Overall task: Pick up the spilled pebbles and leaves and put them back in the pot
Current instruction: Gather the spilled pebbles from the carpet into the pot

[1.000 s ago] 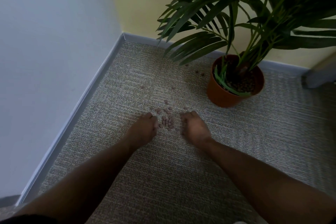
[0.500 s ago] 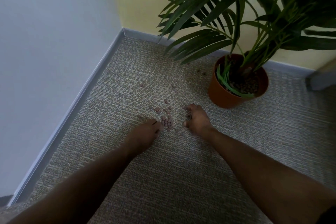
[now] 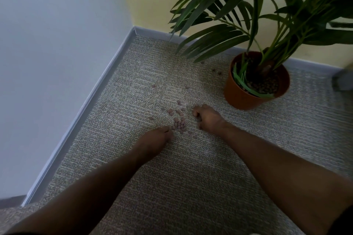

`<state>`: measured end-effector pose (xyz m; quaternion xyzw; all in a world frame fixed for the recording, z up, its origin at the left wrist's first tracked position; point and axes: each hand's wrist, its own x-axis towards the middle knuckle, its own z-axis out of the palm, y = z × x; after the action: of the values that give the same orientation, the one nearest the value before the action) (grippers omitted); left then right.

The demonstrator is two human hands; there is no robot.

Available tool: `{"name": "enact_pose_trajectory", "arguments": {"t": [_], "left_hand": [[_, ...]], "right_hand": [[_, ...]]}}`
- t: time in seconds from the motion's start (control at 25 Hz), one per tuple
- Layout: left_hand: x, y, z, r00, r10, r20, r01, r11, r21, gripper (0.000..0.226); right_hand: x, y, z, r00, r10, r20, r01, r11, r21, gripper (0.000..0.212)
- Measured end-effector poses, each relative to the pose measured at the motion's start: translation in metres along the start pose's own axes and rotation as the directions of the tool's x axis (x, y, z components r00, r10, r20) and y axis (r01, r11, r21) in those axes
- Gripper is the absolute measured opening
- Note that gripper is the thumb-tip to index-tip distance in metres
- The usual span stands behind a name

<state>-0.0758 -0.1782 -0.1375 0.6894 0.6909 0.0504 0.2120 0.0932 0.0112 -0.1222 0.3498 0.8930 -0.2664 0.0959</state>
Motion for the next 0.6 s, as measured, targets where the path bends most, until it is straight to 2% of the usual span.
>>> {"name": "enact_pose_trajectory", "arguments": {"t": [0.12, 0.24, 0.44, 0.52, 0.6], "left_hand": [[-0.003, 0.002, -0.003, 0.998, -0.044, 0.041, 0.043, 0.999, 0.024, 0.019], [-0.006, 0.002, -0.002, 0.999, -0.049, 0.015, 0.048, 0.998, 0.046, 0.020], [-0.024, -0.003, 0.004, 1.000, -0.012, -0.022, 0.013, 0.999, 0.052, 0.017], [-0.032, -0.006, 0.004, 0.999, -0.025, -0.023, 0.027, 0.998, 0.049, 0.016], [-0.038, -0.007, 0.004, 0.999, -0.036, -0.022, 0.037, 0.998, 0.042, 0.014]], "right_hand": [[-0.006, -0.002, -0.004, 1.000, 0.016, -0.027, -0.016, 1.000, 0.000, 0.030], [-0.012, -0.003, 0.000, 0.999, 0.017, -0.034, -0.019, 0.997, -0.072, 0.027], [-0.017, -0.002, 0.004, 0.993, 0.117, -0.021, -0.117, 0.993, 0.009, 0.018], [-0.021, -0.002, 0.004, 0.995, 0.090, -0.037, -0.087, 0.993, 0.086, 0.010], [-0.026, -0.007, 0.004, 0.997, 0.002, -0.080, 0.010, 0.988, 0.155, 0.012]]}}
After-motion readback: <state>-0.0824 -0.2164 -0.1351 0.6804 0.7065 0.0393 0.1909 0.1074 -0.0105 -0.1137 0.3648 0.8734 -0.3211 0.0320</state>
